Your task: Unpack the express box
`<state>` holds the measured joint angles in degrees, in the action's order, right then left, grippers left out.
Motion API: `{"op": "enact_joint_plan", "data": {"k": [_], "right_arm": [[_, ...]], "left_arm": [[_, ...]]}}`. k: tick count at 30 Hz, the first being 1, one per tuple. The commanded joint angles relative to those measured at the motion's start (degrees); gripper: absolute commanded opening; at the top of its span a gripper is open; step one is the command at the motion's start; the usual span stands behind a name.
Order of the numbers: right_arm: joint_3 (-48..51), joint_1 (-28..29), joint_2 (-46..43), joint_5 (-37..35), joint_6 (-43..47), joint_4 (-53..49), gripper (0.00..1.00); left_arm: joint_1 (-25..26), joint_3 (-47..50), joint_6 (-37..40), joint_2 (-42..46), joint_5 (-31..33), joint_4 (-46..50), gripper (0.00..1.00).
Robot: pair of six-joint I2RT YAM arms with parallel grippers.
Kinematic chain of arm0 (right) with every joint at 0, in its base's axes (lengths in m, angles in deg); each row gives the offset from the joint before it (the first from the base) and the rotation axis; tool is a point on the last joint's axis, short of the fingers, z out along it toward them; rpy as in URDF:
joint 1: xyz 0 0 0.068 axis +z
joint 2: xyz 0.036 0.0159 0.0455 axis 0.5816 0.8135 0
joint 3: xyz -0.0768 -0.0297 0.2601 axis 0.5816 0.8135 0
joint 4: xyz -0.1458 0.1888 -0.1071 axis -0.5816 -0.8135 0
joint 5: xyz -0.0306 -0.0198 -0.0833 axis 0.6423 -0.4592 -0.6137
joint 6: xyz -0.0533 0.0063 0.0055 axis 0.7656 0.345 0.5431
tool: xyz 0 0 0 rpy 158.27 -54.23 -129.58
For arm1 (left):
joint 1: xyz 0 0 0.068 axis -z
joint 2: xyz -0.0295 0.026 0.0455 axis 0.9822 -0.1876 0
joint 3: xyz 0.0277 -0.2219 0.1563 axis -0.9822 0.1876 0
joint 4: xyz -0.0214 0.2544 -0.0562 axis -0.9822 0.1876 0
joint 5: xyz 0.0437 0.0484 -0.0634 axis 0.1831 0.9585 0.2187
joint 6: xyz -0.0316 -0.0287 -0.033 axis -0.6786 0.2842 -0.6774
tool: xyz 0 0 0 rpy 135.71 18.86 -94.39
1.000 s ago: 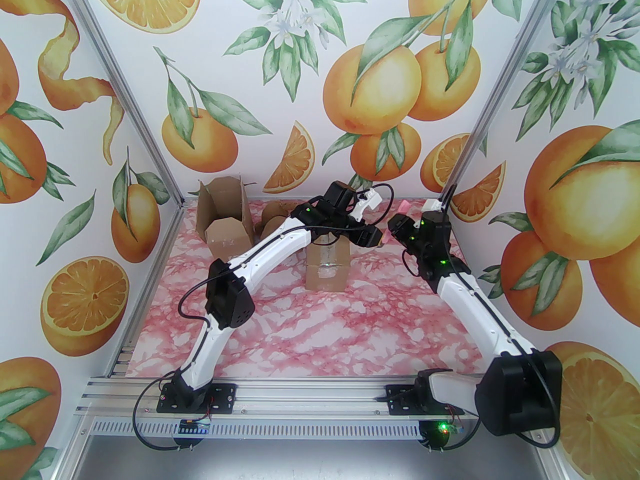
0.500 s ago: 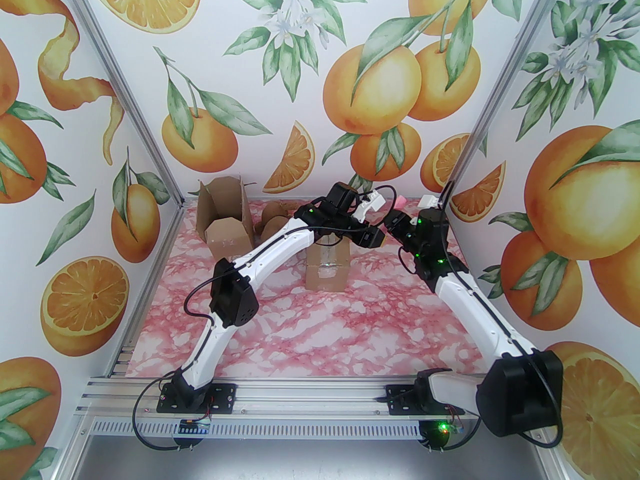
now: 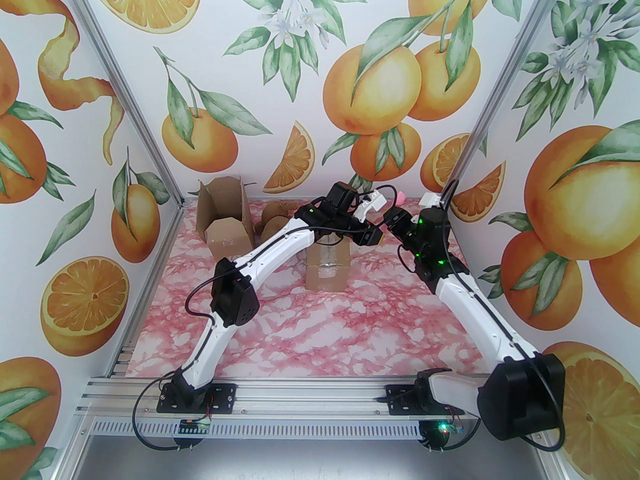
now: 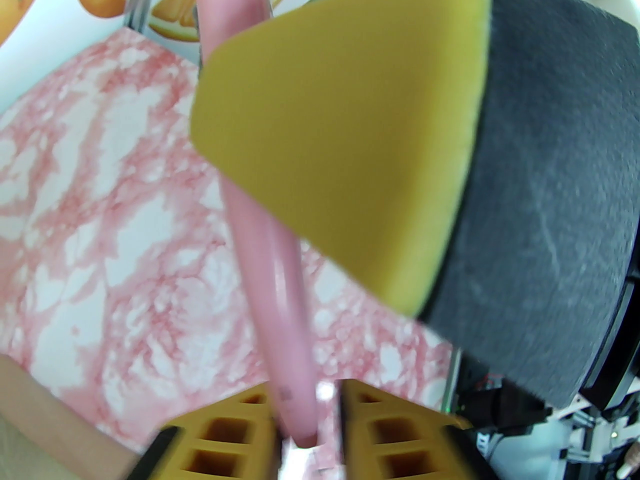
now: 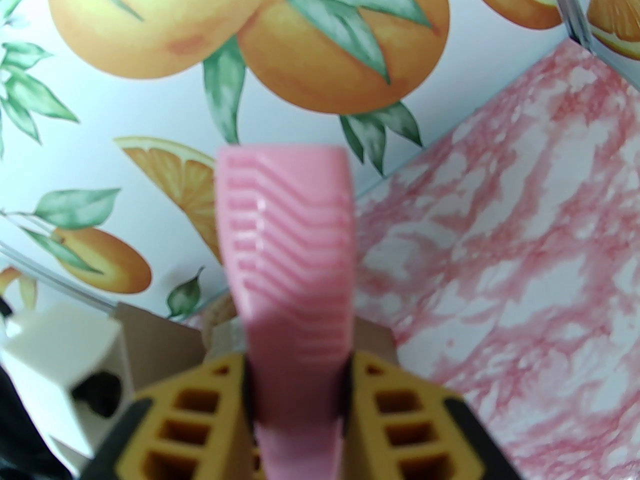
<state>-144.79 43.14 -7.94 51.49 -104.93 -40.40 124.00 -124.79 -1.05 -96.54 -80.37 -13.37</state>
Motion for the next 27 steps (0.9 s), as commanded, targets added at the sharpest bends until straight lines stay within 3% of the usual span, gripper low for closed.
{"op": "enact_joint_plan", "data": {"k": [1, 8, 12, 18, 21, 27], "right_arm": [[0.3, 0.6, -1.4, 0.1, -0.4, 3.3, 0.30], [0.9, 0.7, -1.9, 0.4, -0.8, 3.8, 0.31], [0.8, 0.6, -2.1, 0.6, -1.7, 4.0, 0.39], [1.8, -0.7, -4.8, -0.9, -11.4, 3.8, 0.66], [0.7, -1.1, -5.9, -0.8, -16.1, 1.1, 0.73], [2.8, -3.4, -8.4, -0.6, -30.0, -2.4, 0.73]], "left_arm": [[-0.1, -2.5, 2.0, 0.6, -0.5, -0.7, 0.15], [-0.1, -2.2, 3.7, 1.5, 0.9, -0.6, 0.10], [0.0, -2.0, 5.9, 2.2, 3.0, 0.1, 0.10], [0.8, 1.7, 14.7, 5.7, 12.9, 0.3, 0.09], [0.9, 2.3, 17.9, 6.8, 17.3, 0.2, 0.09], [2.4, 5.5, 28.9, 9.8, 30.6, -1.6, 0.09]]}}
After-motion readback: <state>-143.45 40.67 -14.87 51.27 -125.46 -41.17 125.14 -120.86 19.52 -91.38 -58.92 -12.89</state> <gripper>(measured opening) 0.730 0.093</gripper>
